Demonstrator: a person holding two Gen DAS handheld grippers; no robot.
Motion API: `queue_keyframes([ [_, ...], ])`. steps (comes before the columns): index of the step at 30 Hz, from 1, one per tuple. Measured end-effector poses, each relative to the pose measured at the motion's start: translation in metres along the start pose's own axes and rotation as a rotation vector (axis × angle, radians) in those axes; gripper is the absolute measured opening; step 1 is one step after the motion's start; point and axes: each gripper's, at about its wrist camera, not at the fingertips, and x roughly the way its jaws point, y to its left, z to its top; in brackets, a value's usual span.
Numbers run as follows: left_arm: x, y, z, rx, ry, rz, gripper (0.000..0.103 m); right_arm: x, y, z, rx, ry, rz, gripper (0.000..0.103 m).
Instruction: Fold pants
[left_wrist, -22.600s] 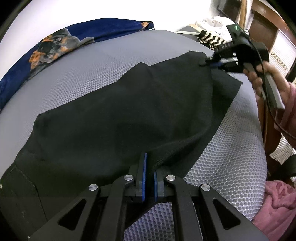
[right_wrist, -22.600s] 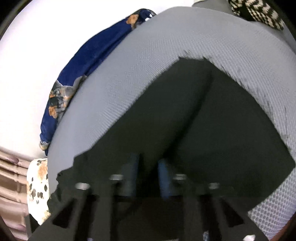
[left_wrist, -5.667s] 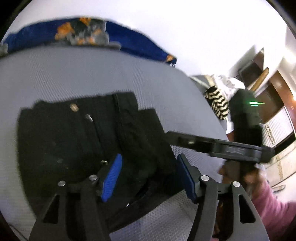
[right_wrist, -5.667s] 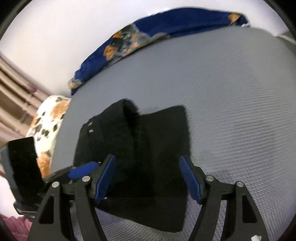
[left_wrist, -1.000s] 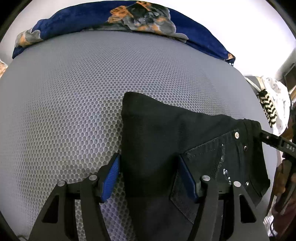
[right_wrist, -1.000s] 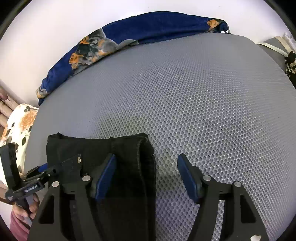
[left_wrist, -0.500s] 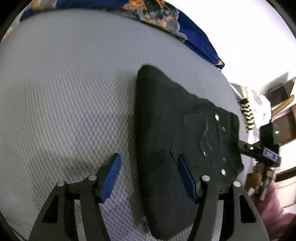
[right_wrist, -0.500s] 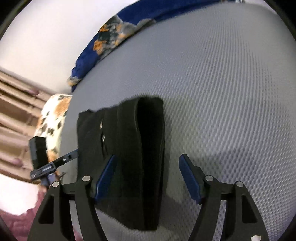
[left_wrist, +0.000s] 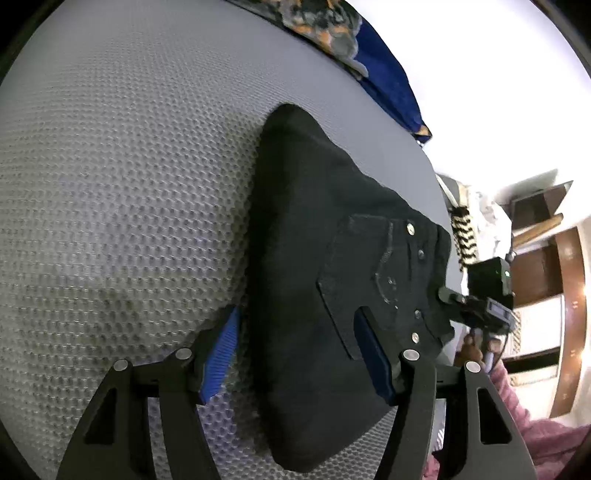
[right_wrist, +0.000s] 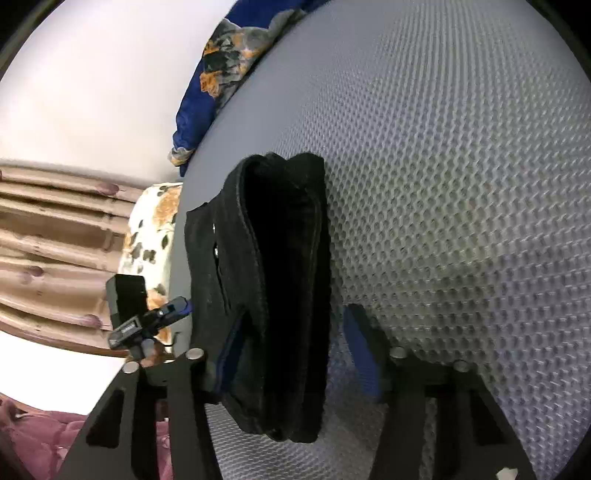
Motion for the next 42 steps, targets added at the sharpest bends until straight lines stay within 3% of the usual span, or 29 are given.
queue_keyframes([
  [15, 0.013, -0.003, 0.022, -0.021, 0.028, -0.106, 0.064, 0.032, 0.013, 0.024, -0.036, 0.073, 0.069, 0.043],
  [21, 0.01, -0.014, 0.011, 0.053, -0.027, -0.026, 0.063, 0.037, 0.013, 0.023, -0.019, 0.039, 0.05, 0.042],
  [27, 0.014, -0.03, 0.004, 0.139, -0.057, 0.139, 0.047, 0.034, 0.011, 0.018, 0.027, 0.01, 0.018, 0.038],
  [32, 0.019, -0.035, 0.006, 0.126, -0.064, 0.225, 0.037, 0.038, 0.027, 0.016, 0.022, -0.02, -0.06, 0.038],
  [42, 0.012, -0.055, 0.005, 0.156, -0.101, 0.311, 0.017, 0.033, 0.061, 0.01, -0.02, -0.069, -0.199, 0.03],
])
